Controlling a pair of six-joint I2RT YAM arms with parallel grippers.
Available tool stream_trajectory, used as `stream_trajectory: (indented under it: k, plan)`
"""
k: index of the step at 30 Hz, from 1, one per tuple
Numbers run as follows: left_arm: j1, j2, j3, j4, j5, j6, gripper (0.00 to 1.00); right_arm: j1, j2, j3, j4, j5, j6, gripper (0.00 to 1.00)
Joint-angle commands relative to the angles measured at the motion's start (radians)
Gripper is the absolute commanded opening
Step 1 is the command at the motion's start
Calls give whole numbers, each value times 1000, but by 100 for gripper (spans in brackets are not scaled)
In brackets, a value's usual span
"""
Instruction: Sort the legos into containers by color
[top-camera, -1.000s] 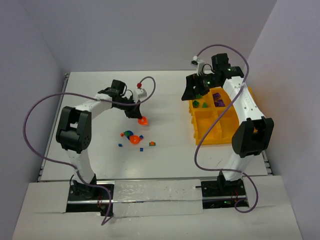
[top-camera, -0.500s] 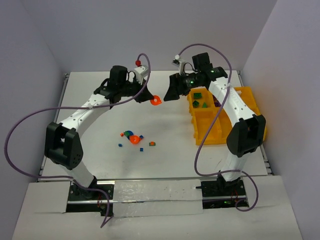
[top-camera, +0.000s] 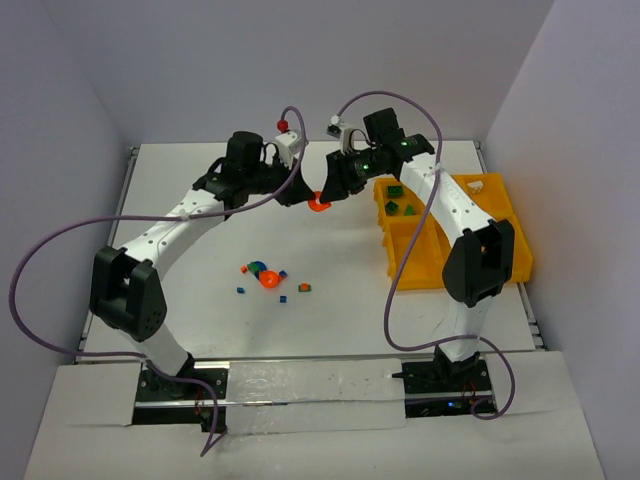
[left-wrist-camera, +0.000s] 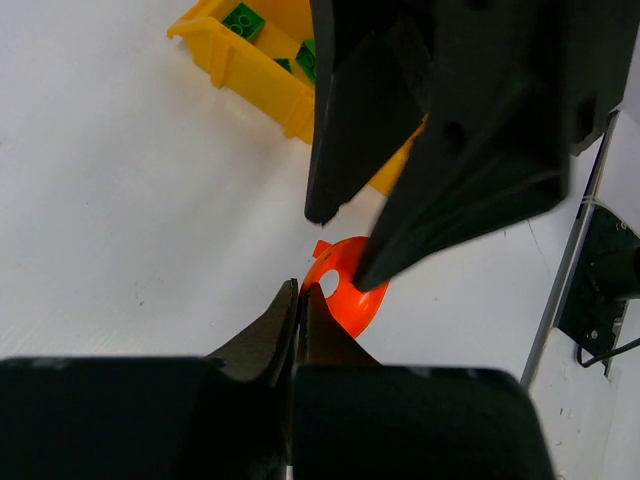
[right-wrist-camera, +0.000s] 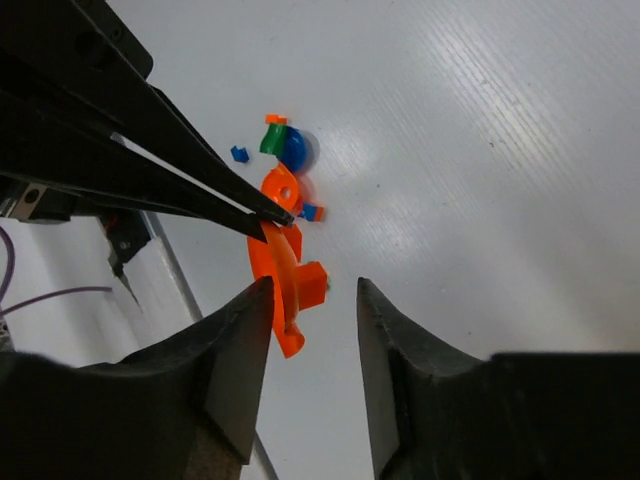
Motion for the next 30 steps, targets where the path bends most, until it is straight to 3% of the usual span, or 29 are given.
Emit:
stream_trajectory:
  k: [1,5,7,9,10,12,13,17,27,30]
  plan:
    - [-16,-57,56,28,-13,-10,0,14,3,51,28,12,-11,40]
    - [-19,-60,58,26,-19,-4,0,14,7,56,30,-1,-9,27]
    - [-19,-61,59,22,-26,-3,12,14,3,59,27,-21,-12,19]
    - [-20,-61,61,19,-30,-3,33,14,-1,58,24,-18,-19,10]
    - [-19,-62,61,18,-32,-3,49,12,-6,52,17,-8,-25,3]
    - [-21,-70,58,11,-46,-1,82,-5,-20,35,7,2,-32,0]
    - [-20,-72,61,5,-51,4,90,-15,-26,27,2,4,-32,0]
    - [-14,-111,48,-18,-59,44,99,-87,-69,-23,-25,22,-63,0]
    - [36,-178,41,7,-75,17,99,-354,-205,-129,-148,201,-254,0]
    - [40,-171,39,-7,-87,38,99,-503,-238,-133,-240,225,-373,0]
